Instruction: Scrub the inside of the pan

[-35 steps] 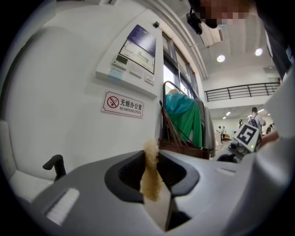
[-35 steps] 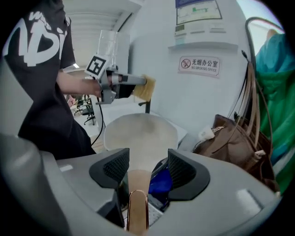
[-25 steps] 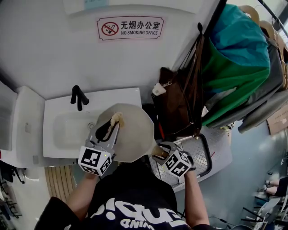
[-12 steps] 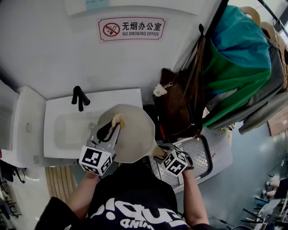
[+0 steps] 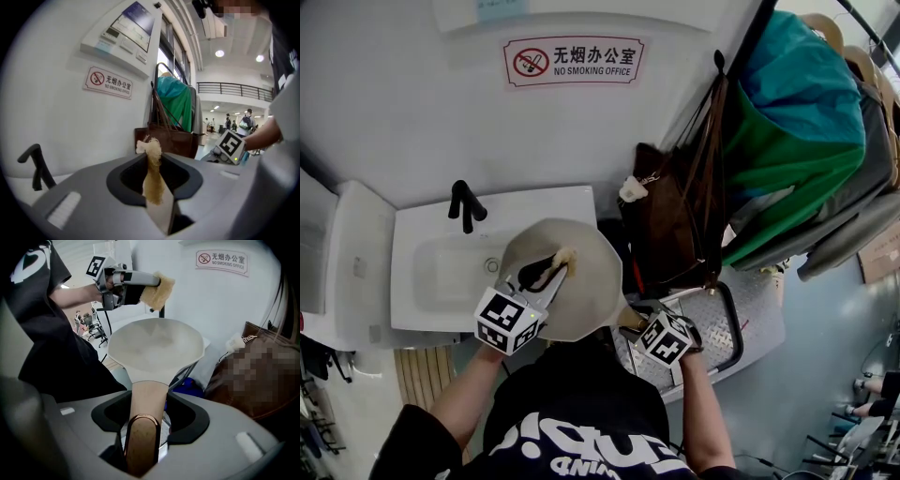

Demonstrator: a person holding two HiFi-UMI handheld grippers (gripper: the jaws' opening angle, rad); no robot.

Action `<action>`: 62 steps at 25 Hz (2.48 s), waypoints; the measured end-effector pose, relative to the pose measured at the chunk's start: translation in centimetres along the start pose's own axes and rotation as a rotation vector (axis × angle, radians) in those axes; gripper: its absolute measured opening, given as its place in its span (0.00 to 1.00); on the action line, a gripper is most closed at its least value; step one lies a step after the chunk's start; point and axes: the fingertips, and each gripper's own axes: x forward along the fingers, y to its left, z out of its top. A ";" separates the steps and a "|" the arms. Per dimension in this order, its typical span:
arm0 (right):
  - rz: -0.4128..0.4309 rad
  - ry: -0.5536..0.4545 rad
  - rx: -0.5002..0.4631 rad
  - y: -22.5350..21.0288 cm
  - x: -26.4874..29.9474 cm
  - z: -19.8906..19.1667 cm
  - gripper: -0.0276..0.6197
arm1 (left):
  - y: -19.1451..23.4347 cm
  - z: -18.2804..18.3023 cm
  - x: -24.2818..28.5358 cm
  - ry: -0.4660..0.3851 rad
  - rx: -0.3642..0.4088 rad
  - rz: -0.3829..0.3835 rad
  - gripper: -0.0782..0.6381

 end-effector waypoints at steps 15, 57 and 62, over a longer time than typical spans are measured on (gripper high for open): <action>0.010 -0.017 0.015 0.0 0.0 0.2 0.41 | -5.9 -10.4 5.8 0.371 0.134 -0.293 0.21; 0.028 0.028 0.000 0.2 0.1 0.7 0.41 | -5.2 -14.9 13.1 0.466 0.201 -0.204 0.21; 0.031 0.023 0.002 0.1 0.1 0.8 0.41 | -3.2 -14.9 14.1 0.485 0.204 -0.123 0.21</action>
